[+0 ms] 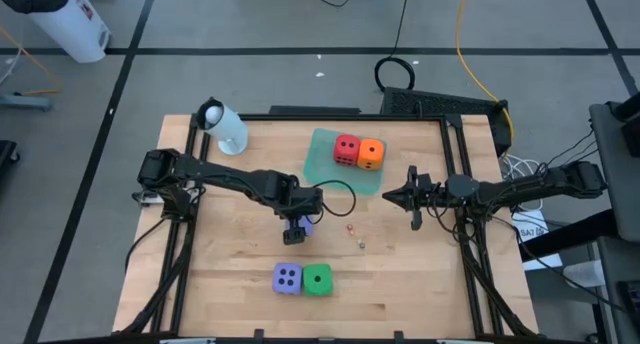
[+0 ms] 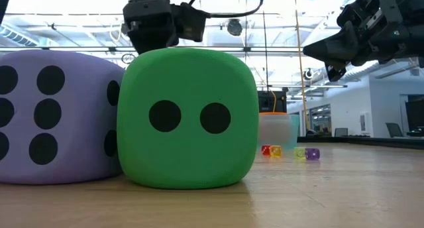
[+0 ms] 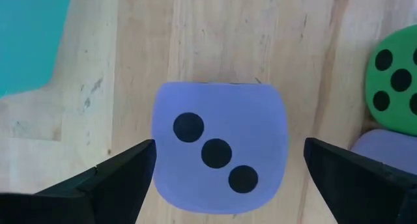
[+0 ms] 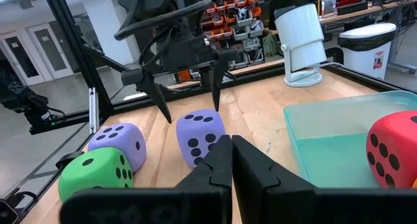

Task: Pick & Place Dice
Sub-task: Put the large purple die into the green bin

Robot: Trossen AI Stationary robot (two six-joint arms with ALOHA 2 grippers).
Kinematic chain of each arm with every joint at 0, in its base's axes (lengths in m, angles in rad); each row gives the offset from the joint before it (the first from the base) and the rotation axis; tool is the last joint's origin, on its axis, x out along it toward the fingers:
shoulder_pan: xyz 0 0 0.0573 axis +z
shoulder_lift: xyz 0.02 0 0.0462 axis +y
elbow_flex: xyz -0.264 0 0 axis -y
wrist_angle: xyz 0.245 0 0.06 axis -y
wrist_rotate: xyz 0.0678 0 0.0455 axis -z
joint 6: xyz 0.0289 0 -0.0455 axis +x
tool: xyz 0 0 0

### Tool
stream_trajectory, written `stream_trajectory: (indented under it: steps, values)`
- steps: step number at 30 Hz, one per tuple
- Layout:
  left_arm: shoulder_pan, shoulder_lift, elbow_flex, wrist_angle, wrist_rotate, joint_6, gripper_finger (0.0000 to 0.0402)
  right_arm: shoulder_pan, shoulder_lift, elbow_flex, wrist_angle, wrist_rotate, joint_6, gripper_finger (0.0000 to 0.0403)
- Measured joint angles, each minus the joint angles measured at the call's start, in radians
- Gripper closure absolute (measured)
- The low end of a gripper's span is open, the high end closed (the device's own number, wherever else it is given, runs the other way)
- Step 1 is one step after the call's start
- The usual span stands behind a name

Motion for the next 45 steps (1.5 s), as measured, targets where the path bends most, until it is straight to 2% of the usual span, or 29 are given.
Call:
stream_trajectory:
  steps: [6, 17, 29, 35, 45]
  values:
    - [0.014, 0.0, 0.0, -0.013, -0.02, 0.02, 0.0002, 0.0, 0.0, 0.0, -0.002, -0.001, 0.0, 0.0403]
    - [0.019, 0.057, 0.002, -0.005, 0.06, 0.041, 0.0002, 0.0, 0.0, 0.0, -0.019, 0.0, 0.004, 0.0403]
    - [0.035, 0.073, 0.005, -0.01, 0.001, 0.068, 0.0002, 0.0, 0.001, 0.0, -0.018, -0.001, 0.007, 0.0403]
    - [0.03, 0.072, 0.081, -0.082, -0.091, 0.098, 0.0002, 0.0, 0.001, 0.0, -0.017, -0.001, 0.007, 0.0403]
    - [0.046, 0.069, 0.117, -0.111, -0.041, 0.132, 0.0002, 0.0, 0.001, 0.0, -0.017, -0.001, 0.008, 0.0403]
